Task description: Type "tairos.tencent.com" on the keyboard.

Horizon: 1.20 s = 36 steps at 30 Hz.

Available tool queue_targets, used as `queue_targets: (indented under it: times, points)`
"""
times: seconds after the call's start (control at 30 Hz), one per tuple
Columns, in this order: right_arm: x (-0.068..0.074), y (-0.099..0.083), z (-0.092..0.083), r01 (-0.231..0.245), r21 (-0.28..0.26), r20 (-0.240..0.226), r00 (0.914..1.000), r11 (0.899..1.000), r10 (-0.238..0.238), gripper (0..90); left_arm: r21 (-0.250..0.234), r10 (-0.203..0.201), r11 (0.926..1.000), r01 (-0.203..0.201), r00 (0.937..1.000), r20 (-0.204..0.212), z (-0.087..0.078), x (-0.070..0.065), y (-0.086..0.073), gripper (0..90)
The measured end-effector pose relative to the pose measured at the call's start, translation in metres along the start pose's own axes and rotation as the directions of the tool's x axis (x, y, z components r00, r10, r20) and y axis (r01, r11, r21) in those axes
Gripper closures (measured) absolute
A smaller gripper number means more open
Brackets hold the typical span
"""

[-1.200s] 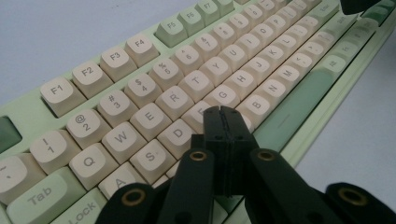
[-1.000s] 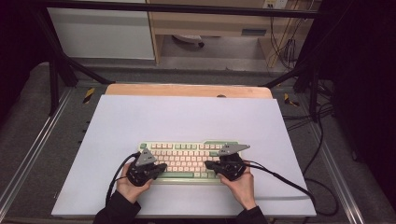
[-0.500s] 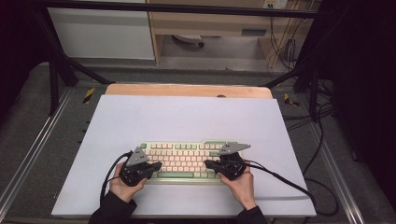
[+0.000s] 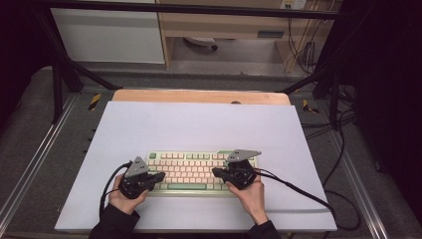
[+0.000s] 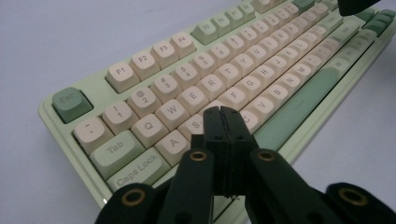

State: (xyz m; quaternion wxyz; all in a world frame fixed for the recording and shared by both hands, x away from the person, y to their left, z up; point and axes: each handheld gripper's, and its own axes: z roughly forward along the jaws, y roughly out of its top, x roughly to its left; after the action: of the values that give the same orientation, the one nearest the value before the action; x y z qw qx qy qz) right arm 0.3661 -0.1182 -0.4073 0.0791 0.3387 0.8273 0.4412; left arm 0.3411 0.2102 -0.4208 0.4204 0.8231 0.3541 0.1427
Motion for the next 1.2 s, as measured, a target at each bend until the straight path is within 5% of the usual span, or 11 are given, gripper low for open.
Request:
queue_targets:
  times: [0.7, 1.2]
  points:
    - [-0.001, 0.011, 0.038, -0.02, 0.043, 0.035, 0.9992, 0.999, 0.018, 90.0, -0.005, -0.017, 0.9998, 0.017, 0.9999, -0.001, -0.005, 0.008, -0.006, 89.6]
    - [-0.004, 0.007, 0.048, -0.015, 0.066, 0.058, 0.9982, 0.998, 0.011, 90.0, -0.002, -0.014, 0.9999, 0.014, 0.9999, -0.003, -0.004, 0.007, -0.006, 89.6]
